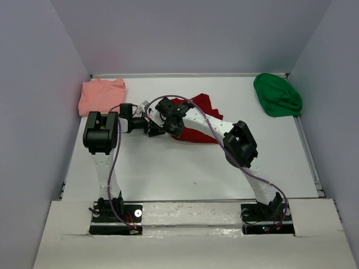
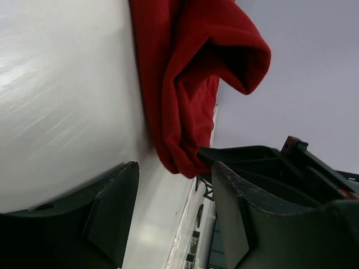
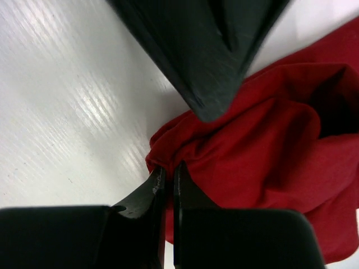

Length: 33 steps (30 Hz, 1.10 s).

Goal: Fold and stack the t-shirts
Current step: Put the neatly folded tshirt into the corner of the board with the left arm

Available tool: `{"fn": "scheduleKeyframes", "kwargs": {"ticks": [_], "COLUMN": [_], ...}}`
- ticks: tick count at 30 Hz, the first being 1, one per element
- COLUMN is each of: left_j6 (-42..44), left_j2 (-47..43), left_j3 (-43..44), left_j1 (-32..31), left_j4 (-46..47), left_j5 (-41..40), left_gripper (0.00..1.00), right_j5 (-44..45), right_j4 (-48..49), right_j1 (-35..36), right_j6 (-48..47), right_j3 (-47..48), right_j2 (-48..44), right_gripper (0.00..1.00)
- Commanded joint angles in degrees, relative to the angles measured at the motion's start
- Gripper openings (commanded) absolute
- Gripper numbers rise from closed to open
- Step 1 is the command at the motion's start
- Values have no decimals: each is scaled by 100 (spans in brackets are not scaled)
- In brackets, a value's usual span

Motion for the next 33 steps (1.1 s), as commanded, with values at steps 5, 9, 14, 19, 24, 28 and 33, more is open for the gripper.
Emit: {"fn": "scheduleKeyframes", "kwargs": {"ticks": [5,9,14,19,24,28,33], "left_j6": [-1017,-1281,-1343,-1334,-1334,-1308,-1281], "left_j2": [517,657,719,719,693,640,587], "left_j3": [-30,14,14,-21,-65,-126,-188], "left_j1": [-211,-237,-299,-343,-378,-474,-589], "left_j4": [992,1152,1152,1160,1152,1152,1160], "left_j5": [-562,-739,-827,-810,-836,-906,-1029], "left_gripper": [67,67,69,70,70,71,78], "right_j5": [-23,-49,-23,100,188,232,206], "right_j4": [16,16,16,7,-28,-63,-116], "right_j1": [-24,-76,-76,-181,-287,-401,-515], "right_j6": [36,27,10,-34,-69,-104,-113], "right_j3": [-147,-174,-95,-25,89,212,336], "right_j2": [-342,-395,-491,-535,-614,-649,-667], "right_gripper": [0,0,0,0,0,0,0]}}
